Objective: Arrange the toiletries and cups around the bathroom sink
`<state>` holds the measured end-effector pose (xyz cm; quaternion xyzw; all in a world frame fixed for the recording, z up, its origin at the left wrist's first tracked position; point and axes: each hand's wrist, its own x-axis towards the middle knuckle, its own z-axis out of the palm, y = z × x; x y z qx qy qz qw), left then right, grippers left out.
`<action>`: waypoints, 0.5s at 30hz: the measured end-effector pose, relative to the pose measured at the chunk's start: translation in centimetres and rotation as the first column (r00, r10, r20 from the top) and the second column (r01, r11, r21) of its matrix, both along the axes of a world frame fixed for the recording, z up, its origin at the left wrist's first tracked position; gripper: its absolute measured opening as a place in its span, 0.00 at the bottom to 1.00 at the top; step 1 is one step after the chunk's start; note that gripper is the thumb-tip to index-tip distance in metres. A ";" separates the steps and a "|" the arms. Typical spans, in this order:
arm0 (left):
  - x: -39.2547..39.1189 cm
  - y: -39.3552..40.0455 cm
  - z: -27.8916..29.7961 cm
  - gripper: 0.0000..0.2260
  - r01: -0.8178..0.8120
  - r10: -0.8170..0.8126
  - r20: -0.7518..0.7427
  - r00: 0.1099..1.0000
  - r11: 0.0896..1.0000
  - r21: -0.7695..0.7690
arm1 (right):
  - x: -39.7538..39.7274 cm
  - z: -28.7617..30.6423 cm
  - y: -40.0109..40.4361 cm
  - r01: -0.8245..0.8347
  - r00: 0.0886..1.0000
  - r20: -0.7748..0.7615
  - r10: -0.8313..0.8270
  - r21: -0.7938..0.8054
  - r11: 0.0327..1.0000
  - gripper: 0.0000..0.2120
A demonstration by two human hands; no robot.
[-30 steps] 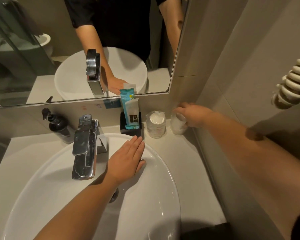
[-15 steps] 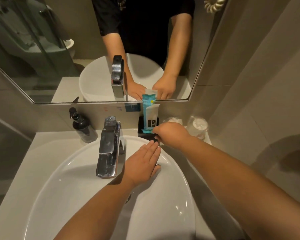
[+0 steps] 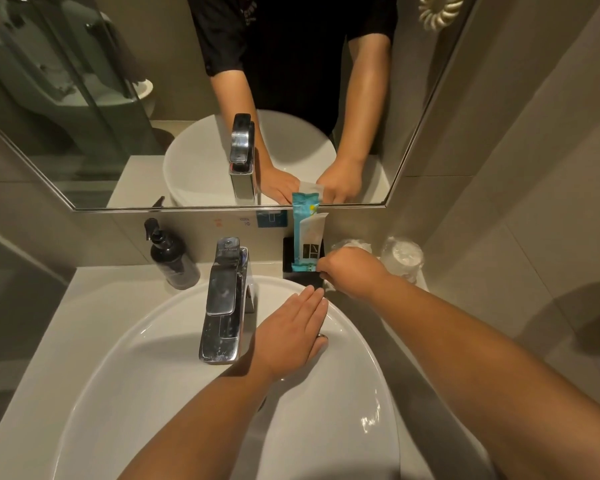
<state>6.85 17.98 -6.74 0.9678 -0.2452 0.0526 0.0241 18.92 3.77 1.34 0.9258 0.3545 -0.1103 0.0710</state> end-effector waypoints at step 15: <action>-0.3 -0.4 2.4 0.30 -0.015 0.027 -0.216 0.976 0.998 0.055 | -2.8 2.2 -2.0 0.065 0.994 0.076 -0.080 0.177 0.982 0.13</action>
